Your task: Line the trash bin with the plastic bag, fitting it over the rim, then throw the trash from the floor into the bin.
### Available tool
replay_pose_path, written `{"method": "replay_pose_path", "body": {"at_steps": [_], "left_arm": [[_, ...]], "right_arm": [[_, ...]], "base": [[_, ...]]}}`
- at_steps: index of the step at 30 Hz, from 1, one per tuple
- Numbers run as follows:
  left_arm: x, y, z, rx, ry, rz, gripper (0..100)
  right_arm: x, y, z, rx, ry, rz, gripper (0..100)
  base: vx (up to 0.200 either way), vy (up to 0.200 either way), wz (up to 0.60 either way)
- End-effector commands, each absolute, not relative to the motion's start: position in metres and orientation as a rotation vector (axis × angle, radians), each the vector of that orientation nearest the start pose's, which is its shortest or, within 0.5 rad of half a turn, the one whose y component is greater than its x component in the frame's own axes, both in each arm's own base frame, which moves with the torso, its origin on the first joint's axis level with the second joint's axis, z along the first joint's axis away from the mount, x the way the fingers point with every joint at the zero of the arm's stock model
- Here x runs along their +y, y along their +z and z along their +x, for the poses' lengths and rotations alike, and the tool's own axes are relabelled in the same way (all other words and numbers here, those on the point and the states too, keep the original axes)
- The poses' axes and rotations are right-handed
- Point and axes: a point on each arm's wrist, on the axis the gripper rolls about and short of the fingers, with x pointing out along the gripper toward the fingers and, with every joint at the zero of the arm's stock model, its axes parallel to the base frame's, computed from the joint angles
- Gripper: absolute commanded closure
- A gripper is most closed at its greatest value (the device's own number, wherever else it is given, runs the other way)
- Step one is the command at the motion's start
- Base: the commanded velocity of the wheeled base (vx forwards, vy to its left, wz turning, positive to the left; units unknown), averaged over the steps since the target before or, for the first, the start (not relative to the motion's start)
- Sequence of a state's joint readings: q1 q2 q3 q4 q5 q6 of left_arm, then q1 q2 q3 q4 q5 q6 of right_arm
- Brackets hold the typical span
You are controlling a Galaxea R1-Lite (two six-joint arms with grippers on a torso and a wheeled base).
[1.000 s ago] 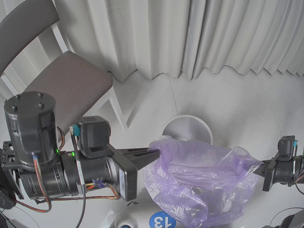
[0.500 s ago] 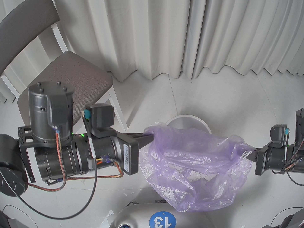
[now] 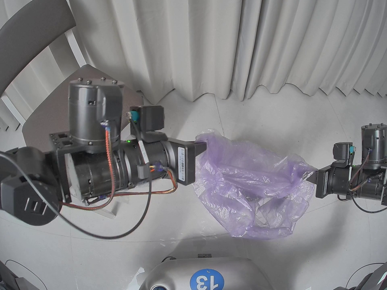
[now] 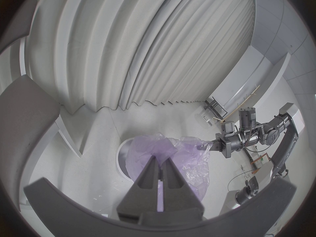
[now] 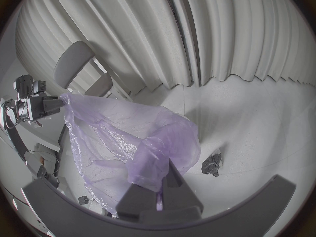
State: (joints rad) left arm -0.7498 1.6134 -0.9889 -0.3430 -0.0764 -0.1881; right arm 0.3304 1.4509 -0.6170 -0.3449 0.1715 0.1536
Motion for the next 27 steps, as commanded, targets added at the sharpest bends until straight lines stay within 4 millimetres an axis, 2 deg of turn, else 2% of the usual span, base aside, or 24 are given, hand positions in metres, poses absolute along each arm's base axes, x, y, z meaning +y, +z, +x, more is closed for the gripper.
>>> {"method": "replay_pose_path", "body": {"at_steps": [1,8,11,21,27], "left_arm": [[-0.216,0.218,0.242,0.381,-0.762,-0.073,100],[-0.219,0.216,0.257,0.38,-0.746,-0.082,100],[-0.219,0.208,0.266,0.403,-0.752,-0.082,100],[-0.222,0.19,0.291,0.402,-0.732,-0.094,100],[-0.228,0.183,0.307,0.404,-0.749,-0.105,100]], "right_arm": [[0.073,0.158,0.244,0.569,0.432,0.121,100],[0.071,0.15,0.262,0.603,0.455,0.146,100],[0.067,0.142,0.277,0.62,0.457,0.166,100],[0.068,0.102,0.315,0.627,0.439,0.181,100],[0.069,0.089,0.336,0.614,0.426,0.214,100]], "base": [[0.0,0.0,0.0],[0.0,0.0,0.0],[0.0,0.0,0.0],[0.0,0.0,0.0],[0.0,0.0,0.0]]}}
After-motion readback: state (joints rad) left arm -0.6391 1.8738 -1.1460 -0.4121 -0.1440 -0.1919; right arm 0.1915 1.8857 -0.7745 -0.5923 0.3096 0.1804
